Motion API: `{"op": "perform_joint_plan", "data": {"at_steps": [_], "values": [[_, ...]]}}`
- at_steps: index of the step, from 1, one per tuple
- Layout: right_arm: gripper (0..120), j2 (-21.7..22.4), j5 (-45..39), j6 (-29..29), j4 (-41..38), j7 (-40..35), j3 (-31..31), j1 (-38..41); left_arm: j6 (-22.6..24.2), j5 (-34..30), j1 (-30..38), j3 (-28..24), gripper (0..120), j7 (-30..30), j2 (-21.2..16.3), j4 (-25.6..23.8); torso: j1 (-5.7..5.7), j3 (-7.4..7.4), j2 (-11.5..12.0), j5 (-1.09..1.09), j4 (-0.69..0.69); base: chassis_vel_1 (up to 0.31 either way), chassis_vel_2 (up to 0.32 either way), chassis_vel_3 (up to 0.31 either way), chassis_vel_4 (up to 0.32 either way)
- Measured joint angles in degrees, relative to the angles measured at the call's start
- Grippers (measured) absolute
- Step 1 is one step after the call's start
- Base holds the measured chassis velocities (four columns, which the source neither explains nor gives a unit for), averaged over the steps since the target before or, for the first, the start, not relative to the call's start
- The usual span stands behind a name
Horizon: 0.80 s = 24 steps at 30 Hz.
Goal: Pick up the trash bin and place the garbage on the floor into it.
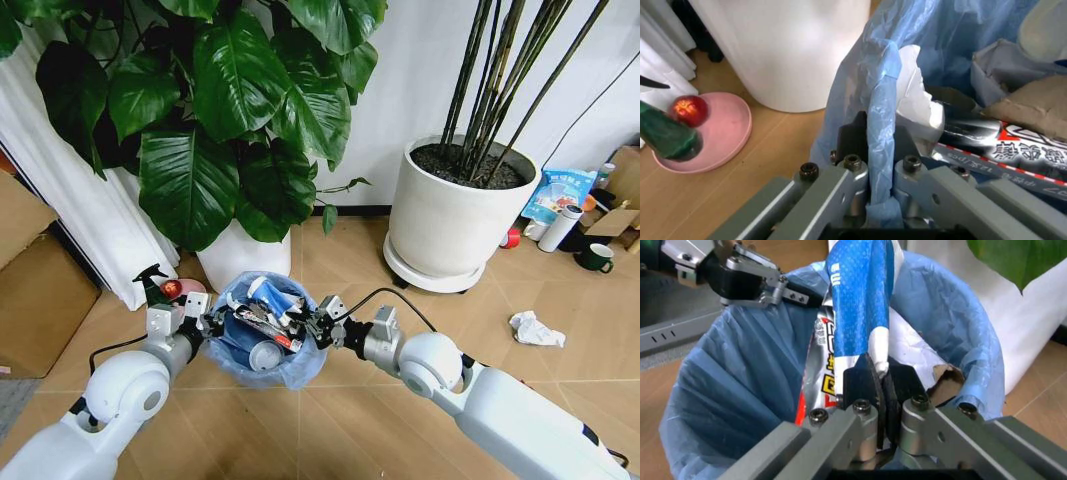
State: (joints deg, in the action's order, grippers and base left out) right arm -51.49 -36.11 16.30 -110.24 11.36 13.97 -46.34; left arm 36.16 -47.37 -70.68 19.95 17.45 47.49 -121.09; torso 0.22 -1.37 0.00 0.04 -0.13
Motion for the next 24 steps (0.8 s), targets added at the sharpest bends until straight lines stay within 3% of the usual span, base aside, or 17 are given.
{"op": "perform_joint_plan", "data": {"at_steps": [3,7,19,22,24], "values": [[4,-0.2,-0.2,0.1,-0.2,-0.5,-0.1,0.3,0.0,0.0,0.0,0.0,0,-0.1,0.0,0.0,0.00,0.00,0.0,0.00,0.00,0.000,0.000,0.000,0.000],[22,-0.4,-0.3,0.1,-0.7,-1.1,-1.0,0.3,0.0,0.0,-0.1,0.0,0,-0.1,0.1,0.0,0.00,0.00,0.0,0.00,0.00,0.000,0.000,0.000,0.000],[63,0.2,0.0,-1.6,-1.4,-1.7,-2.8,-1.0,-0.1,0.1,-0.2,0.0,0,-0.1,0.9,0.0,0.00,0.00,0.0,0.00,0.00,0.000,0.000,0.000,0.000],[78,-0.3,0.1,-2.8,-1.5,-4.2,-4.2,-1.5,-0.1,0.0,-0.2,0.4,0,0.1,1.2,0.0,0.00,0.00,0.0,-0.01,0.00,0.000,0.000,0.000,0.000],[81,-0.5,0.1,-3.2,-1.8,-5.6,-4.8,-1.7,-0.2,-0.1,-0.3,0.5,0,0.2,1.3,0.0,0.00,0.00,0.0,-0.01,0.00,0.000,0.000,0.000,0.000]]}}
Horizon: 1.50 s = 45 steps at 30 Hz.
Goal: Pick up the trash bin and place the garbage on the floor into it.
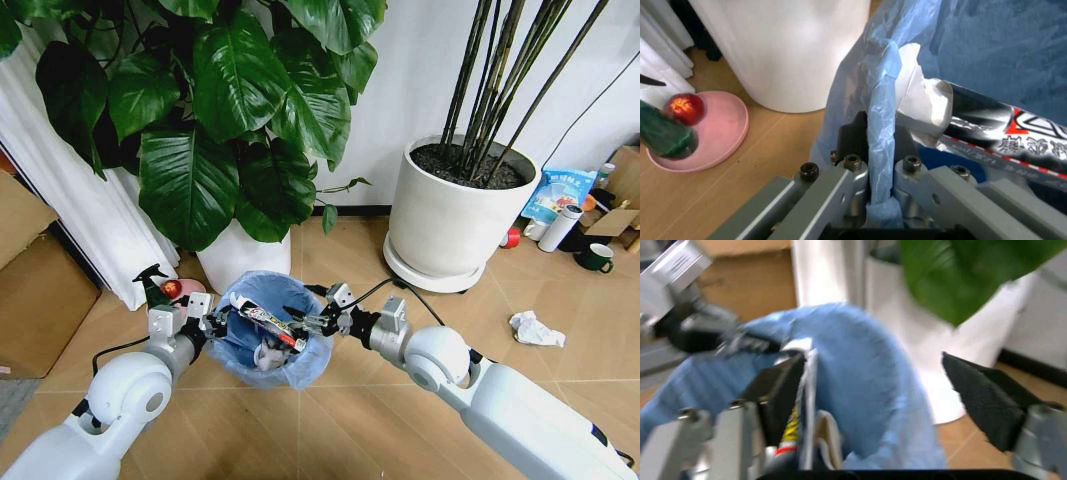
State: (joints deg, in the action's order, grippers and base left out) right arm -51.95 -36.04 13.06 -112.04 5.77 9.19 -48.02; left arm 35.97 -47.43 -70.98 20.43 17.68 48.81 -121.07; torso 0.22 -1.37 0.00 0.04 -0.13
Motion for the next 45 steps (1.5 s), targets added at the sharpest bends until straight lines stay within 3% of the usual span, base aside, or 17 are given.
{"op": "perform_joint_plan", "data": {"at_steps": [2,6,16,23,27,29,36,45], "values": [[91,-0.3,-0.3,-0.6,-0.9,-3.1,-1.5,-0.6,-0.1,-0.1,-0.1,0.2,0,0.3,0.4,0.0,0.00,0.00,0.0,0.00,0.00,0.000,0.000,0.000,0.000],[99,-0.6,-0.4,-0.9,-2.9,-8.2,-4.7,-2.6,-0.1,-0.1,-0.4,0.5,0,0.7,1.5,0.1,0.00,0.00,0.0,0.00,0.00,0.000,0.000,0.000,0.000],[100,-2.4,2.2,1.4,-3.9,-15.1,-16.0,-8.6,-0.1,-0.2,-1.9,1.4,0,1.6,3.6,-0.9,0.00,0.00,0.0,-0.01,-0.01,0.000,0.000,0.000,0.000],[100,-3.3,5.8,3.3,-5.2,-15.3,-24.0,-16.0,0.0,0.0,-2.7,2.0,0,1.8,3.8,-1.7,0.00,0.01,0.0,0.01,0.00,0.000,0.000,0.000,0.000],[100,-3.4,5.9,3.3,-5.3,-15.3,-24.3,-16.4,0.0,0.1,-2.7,2.0,0,1.8,3.8,-1.7,0.00,0.01,0.0,0.00,0.00,0.000,0.000,0.000,0.000],[100,-5.3,9.6,3.6,-6.6,-14.7,-30.9,-24.7,0.0,0.7,-3.0,2.0,0,1.6,4.6,-1.8,0.00,0.01,0.0,0.02,0.00,0.000,0.000,0.000,0.000],[100,-10.0,14.5,3.2,-8.6,-12.9,-39.3,-34.5,-0.1,1.9,-3.5,2.0,0,0.9,5.1,-2.0,-0.01,0.01,0.0,0.00,-0.01,0.000,0.000,0.000,0.000],[100,-12.4,15.8,2.7,-9.2,-11.7,-42.6,-36.9,-0.1,2.0,-3.8,1.9,0,0.8,5.6,-3.1,-0.01,0.01,0.0,0.01,0.00,0.000,0.000,0.000,0.000]]}}
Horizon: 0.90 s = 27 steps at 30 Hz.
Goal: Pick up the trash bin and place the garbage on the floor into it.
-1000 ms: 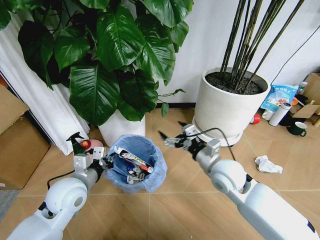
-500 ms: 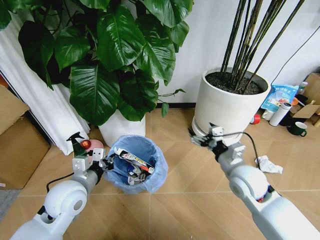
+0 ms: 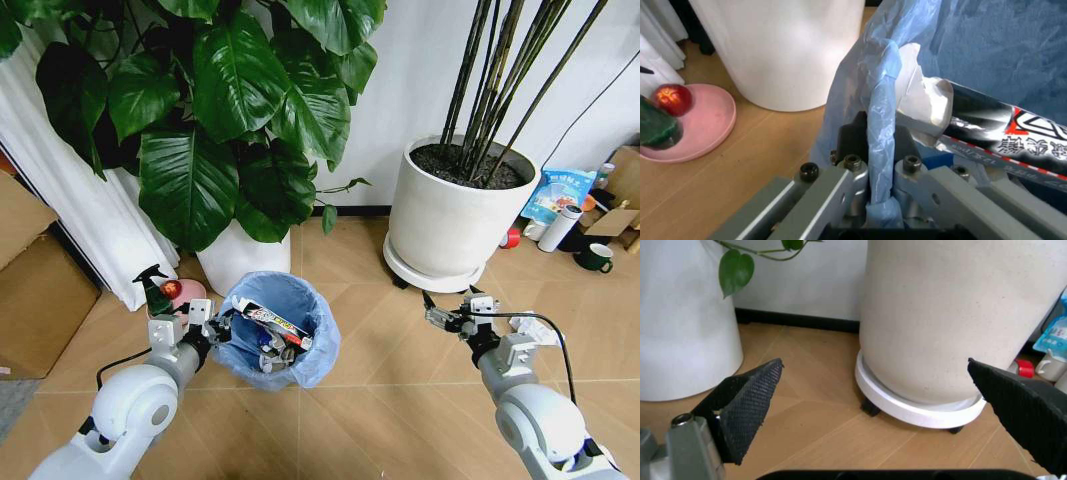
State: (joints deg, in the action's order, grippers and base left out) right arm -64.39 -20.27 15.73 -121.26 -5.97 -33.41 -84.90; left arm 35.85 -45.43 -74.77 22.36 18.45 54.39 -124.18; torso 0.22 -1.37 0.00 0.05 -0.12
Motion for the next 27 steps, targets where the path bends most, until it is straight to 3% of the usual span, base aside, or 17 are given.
{"op": "perform_joint_plan", "data": {"at_steps": [8,27], "values": [[100,-0.1,-0.1,-0.2,-0.5,0.1,-1.8,-0.9,-0.1,0.1,-0.7,0.1,0,0.0,0.1,-0.9,0.00,0.00,0.0,0.00,0.00,-0.067,-0.073,0.081,0.076],[100,-0.4,0.0,-1.8,-0.2,0.8,-2.5,-2.1,-0.4,1.4,-4.0,0.6,0,0.1,0.7,-3.5,0.00,0.00,0.0,-0.01,0.01,-0.182,-0.179,0.173,0.185]]}}
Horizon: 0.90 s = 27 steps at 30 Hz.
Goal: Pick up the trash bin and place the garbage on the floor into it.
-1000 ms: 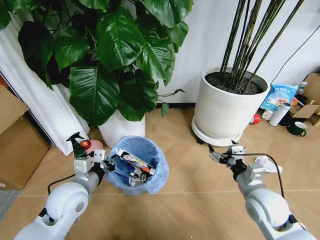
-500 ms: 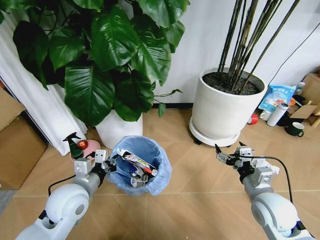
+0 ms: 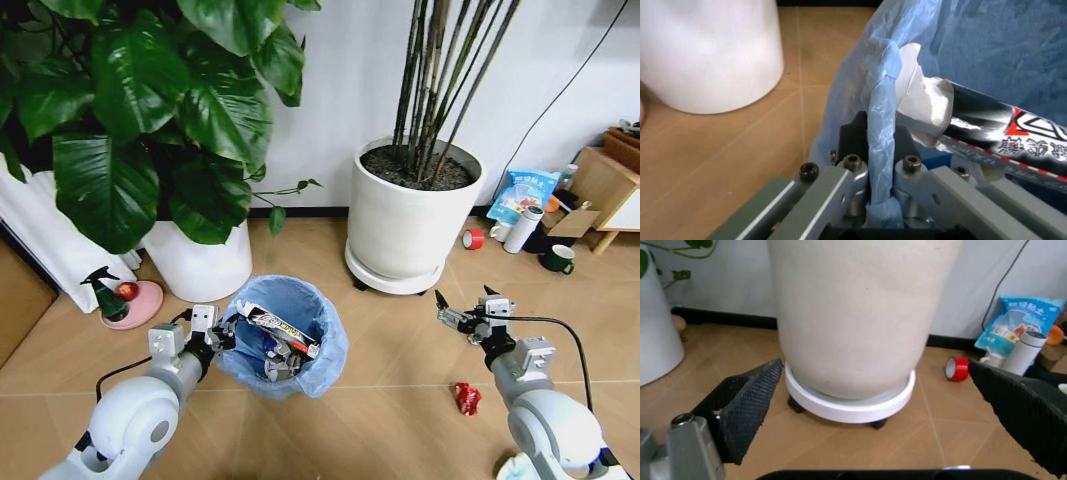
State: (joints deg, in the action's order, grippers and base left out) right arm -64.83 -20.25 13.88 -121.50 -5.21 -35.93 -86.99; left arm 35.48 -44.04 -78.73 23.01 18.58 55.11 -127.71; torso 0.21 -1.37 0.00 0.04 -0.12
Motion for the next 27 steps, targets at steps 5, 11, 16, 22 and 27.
{"op": "perform_joint_plan", "data": {"at_steps": [5,11,16,22,27], "values": [[100,0.1,0.2,-0.5,0.1,0.4,-0.2,-0.3,-0.1,0.5,-0.7,0.1,0,0.0,0.2,-0.6,0.00,0.00,0.0,-0.01,-0.02,-0.182,-0.171,0.166,0.170],[100,0.2,0.2,-0.9,0.2,0.5,-0.4,-0.7,-0.2,0.9,-1.2,0.1,0,0.1,0.6,-0.8,0.00,0.00,0.0,0.00,0.00,-0.173,-0.172,0.183,0.179],[100,1.3,0.3,-3.8,3.1,4.6,-2.4,-1.0,-0.3,1.0,-1.4,0.0,0,0.1,0.5,-1.0,0.01,0.00,0.0,-0.05,-0.02,-0.145,-0.147,0.143,0.150],[100,5.0,0.4,-9.2,9.1,18.7,-8.5,-3.2,-0.3,1.0,-1.3,-0.1,0,0.0,-0.2,-1.2,0.01,0.00,0.0,-0.02,-0.01,-0.035,-0.036,0.034,0.030],[100,8.8,0.3,-17.9,15.6,32.1,-13.8,-6.9,-0.3,1.0,-0.8,-0.3,0,-0.1,-0.1,-1.2,0.01,0.00,0.0,0.00,0.00,0.009,0.011,-0.006,-0.008]]}}
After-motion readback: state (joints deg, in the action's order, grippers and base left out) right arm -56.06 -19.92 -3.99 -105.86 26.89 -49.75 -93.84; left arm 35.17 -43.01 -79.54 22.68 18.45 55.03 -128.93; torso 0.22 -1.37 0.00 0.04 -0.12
